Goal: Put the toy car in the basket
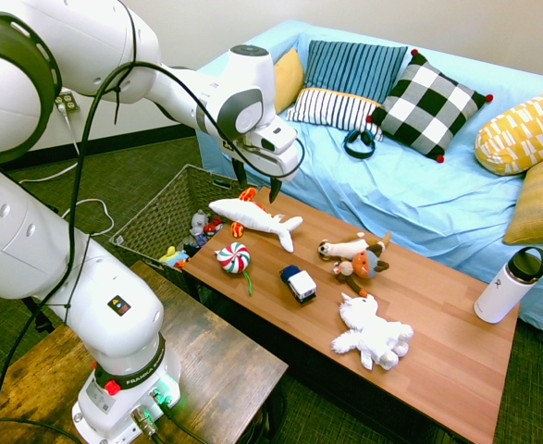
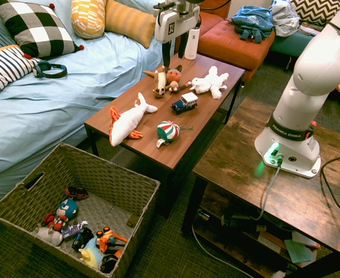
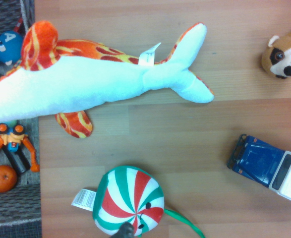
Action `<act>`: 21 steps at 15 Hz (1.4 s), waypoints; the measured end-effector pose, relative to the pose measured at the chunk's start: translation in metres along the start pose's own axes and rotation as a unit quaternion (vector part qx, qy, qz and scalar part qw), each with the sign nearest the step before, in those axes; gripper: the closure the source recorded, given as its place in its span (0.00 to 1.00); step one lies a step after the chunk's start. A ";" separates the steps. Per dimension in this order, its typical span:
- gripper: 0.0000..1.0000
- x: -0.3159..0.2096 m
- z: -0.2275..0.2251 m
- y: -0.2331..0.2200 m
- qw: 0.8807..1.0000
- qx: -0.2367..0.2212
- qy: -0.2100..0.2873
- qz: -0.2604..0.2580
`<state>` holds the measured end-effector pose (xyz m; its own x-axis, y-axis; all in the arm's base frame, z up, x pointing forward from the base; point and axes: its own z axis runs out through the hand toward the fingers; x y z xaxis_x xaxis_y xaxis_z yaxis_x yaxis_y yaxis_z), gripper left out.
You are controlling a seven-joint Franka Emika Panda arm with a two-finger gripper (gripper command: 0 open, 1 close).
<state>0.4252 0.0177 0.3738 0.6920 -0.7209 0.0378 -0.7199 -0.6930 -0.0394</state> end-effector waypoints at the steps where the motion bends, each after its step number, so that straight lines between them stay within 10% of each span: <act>1: 0.00 0.001 0.000 -0.001 1.000 0.000 -0.001 0.000; 8: 0.00 0.042 0.093 0.038 0.988 -0.105 -0.085 -0.077; 13: 0.00 0.114 0.173 0.066 0.953 -0.246 -0.080 -0.156; 21: 0.00 0.129 0.264 0.032 0.904 -0.324 -0.172 -0.218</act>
<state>0.5057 -0.0980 0.1138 0.8135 -0.4136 -0.4089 -0.1777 -0.8462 0.5024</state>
